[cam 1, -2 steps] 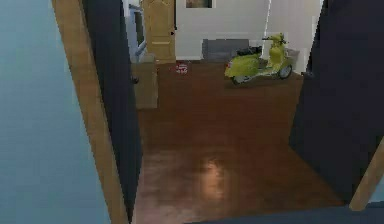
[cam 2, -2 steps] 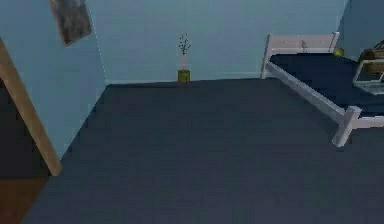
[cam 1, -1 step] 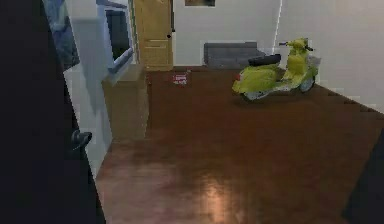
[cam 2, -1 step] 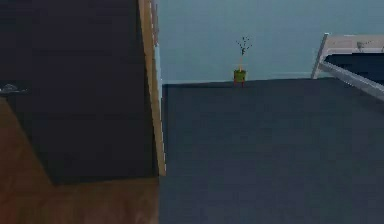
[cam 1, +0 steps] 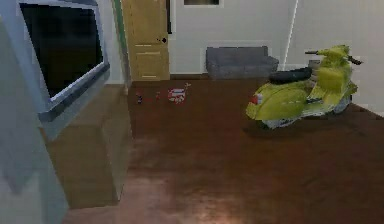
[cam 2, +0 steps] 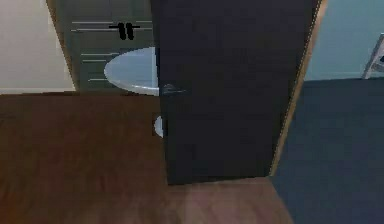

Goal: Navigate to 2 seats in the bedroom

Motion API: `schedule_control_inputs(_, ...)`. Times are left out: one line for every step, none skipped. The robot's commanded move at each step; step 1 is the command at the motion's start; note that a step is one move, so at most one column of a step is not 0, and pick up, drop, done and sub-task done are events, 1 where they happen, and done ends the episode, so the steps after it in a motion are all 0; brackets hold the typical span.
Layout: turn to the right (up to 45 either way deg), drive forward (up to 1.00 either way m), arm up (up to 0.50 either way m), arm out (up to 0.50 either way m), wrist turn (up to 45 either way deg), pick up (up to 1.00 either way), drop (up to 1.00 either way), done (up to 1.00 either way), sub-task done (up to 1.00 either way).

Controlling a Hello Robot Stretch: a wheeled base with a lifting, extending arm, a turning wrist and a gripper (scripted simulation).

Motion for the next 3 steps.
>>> schedule_control_inputs(0.0, 1.0, 0.0, 0.0, 0.0, 0.0, 0.0, 0.0, 0.0)
schedule_control_inputs(3.0, 0.0, 0.0, 0.0, 0.0, 0.0, 0.0, 0.0, 0.0)
schedule_control_inputs(0.0, 1.0, 0.0, 0.0, 0.0, 0.0, 0.0, 0.0, 0.0)
